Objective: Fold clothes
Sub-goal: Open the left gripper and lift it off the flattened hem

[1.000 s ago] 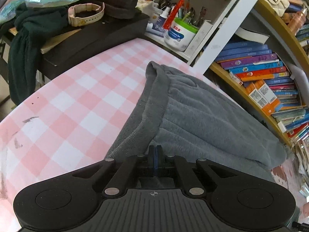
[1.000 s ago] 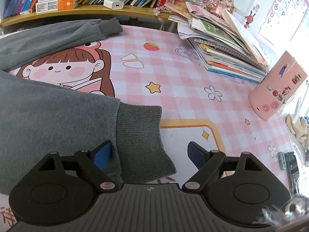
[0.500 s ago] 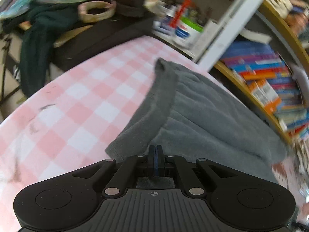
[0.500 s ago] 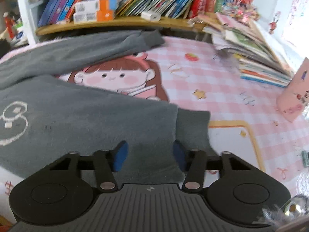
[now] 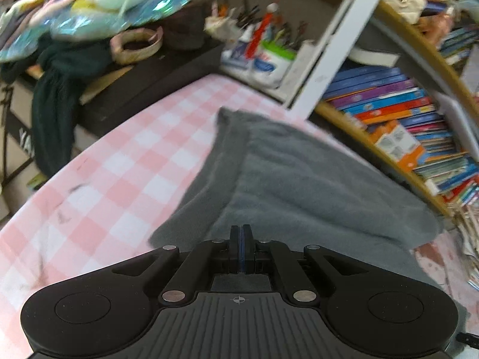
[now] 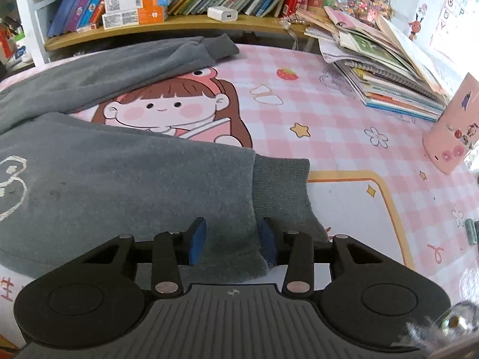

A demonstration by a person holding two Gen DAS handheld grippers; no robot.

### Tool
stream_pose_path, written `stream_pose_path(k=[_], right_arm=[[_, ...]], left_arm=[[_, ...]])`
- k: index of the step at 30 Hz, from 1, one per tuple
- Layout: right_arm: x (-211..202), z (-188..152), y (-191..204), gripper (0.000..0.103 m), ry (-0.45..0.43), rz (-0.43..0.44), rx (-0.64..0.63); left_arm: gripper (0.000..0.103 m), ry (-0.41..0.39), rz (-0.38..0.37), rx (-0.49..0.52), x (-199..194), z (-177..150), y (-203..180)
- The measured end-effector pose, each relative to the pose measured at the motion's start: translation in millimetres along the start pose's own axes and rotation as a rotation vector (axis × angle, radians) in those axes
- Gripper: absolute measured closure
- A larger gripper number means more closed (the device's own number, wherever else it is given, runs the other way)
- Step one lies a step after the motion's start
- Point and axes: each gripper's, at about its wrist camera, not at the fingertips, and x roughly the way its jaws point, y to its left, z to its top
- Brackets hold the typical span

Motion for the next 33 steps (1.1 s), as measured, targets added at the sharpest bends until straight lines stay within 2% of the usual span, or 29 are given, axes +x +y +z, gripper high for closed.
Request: stream_pose_path(k=[4,11,15,20,23,25,29,33], right_arm=[[-6,2,8,0.061,-0.013,0.033,-0.017],[-15,3,23,0.057,-0.029,0.091,-0.055],[-17,2,29,0.048,-0.029,0.112,-0.074],[-17,2,33,0.044,-0.027,0.126,-0.093],[-16,2,35,0.041,-0.023,0.13,-0.101],[-16,3,36,0.035,-0.022,0.131,-0.107],[-14,3,39,0.032,-0.017,0.135,-0.119],[-13,3,42,0.027,-0.01,0.139,-0.133]], left_arm=[[0.099,0.0,-0.03,0.049,-1,5,-20],[0.097,0.05,-0.093,0.116,5,-3,-49],[0.095,0.076,-0.111,0.152,5,-10,-59],[0.068,0.077,-0.095,0.209,2,-16,-68],[0.059,0.084,-0.092,0.224,3,-18,-70],[0.052,0.086,-0.083,0.232,4,-19,-71],[0.043,0.095,-0.078,0.245,6,-20,-73],[0.04,0.102,-0.071,0.252,8,-22,-74]])
